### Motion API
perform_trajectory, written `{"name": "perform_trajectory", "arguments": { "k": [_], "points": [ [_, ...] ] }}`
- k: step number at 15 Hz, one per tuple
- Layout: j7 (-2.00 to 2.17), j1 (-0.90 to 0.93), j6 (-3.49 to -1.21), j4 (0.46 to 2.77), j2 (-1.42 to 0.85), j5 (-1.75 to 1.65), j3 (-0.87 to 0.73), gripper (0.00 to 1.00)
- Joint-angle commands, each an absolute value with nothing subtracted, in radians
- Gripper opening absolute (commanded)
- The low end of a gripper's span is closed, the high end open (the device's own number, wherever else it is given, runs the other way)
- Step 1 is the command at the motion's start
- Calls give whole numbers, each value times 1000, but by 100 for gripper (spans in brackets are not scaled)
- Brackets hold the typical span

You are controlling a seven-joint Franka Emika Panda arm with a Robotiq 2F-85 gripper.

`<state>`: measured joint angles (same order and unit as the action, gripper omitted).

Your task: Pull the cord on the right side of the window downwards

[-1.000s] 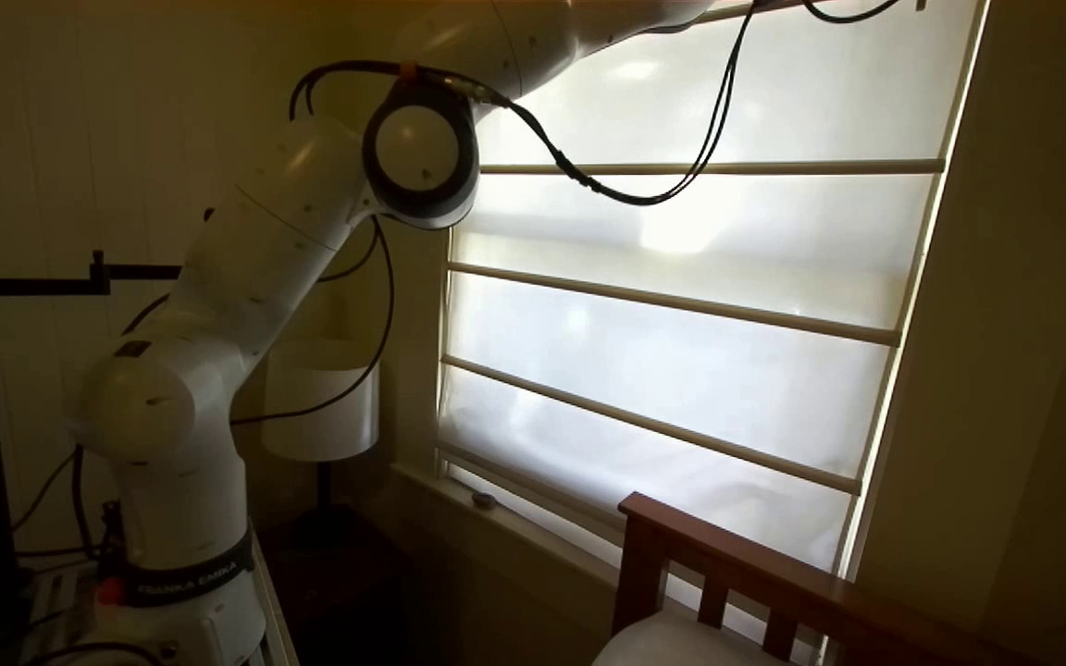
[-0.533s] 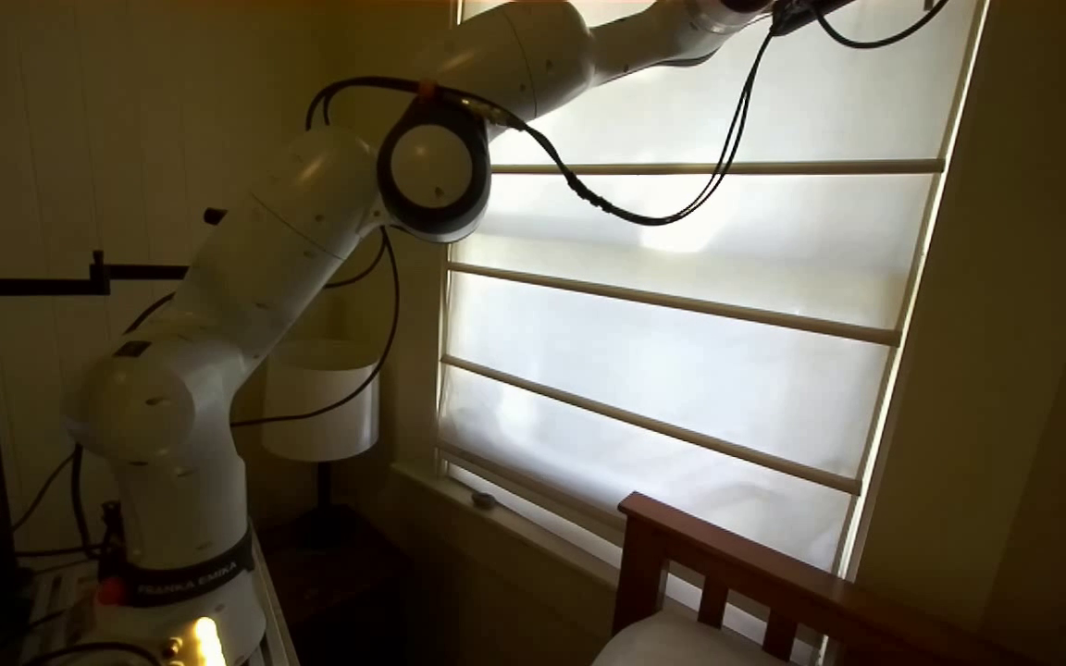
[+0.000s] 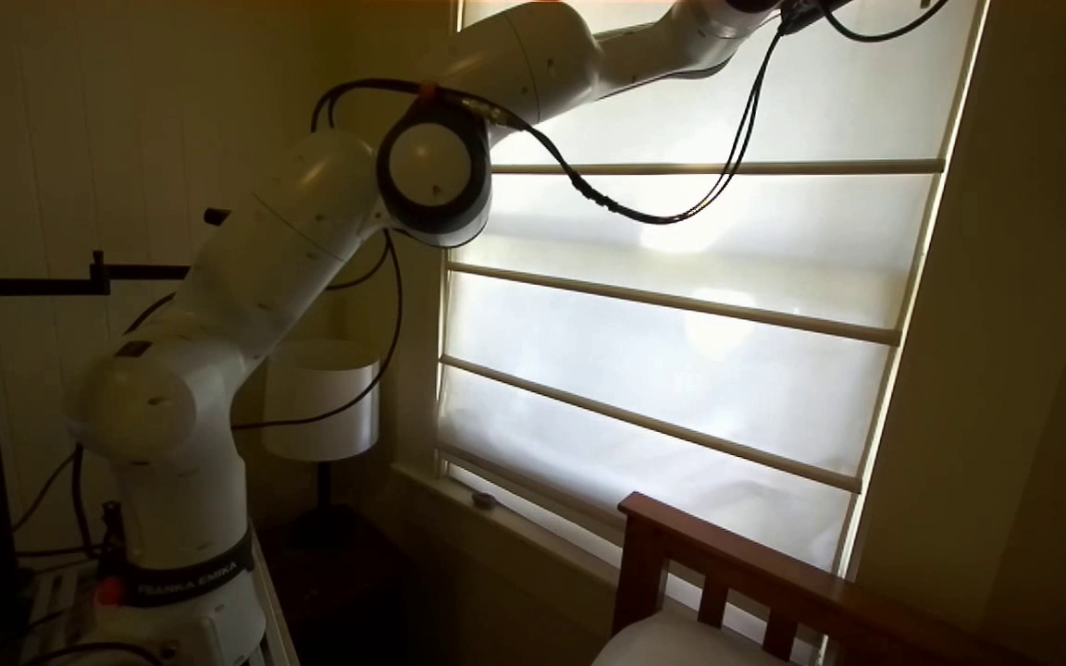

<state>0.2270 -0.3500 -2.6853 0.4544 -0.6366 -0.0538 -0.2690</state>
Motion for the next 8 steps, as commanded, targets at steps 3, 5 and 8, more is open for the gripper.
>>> {"name": "perform_trajectory", "arguments": {
  "k": [3,5,8],
  "points": [
    [331,-331,-2725,423,-661,-133,-337,66],
    [341,-322,-2731,423,-662,-147,-348,50],
    [348,-313,-2734,424,-663,-158,-358,30]
  ]
}}
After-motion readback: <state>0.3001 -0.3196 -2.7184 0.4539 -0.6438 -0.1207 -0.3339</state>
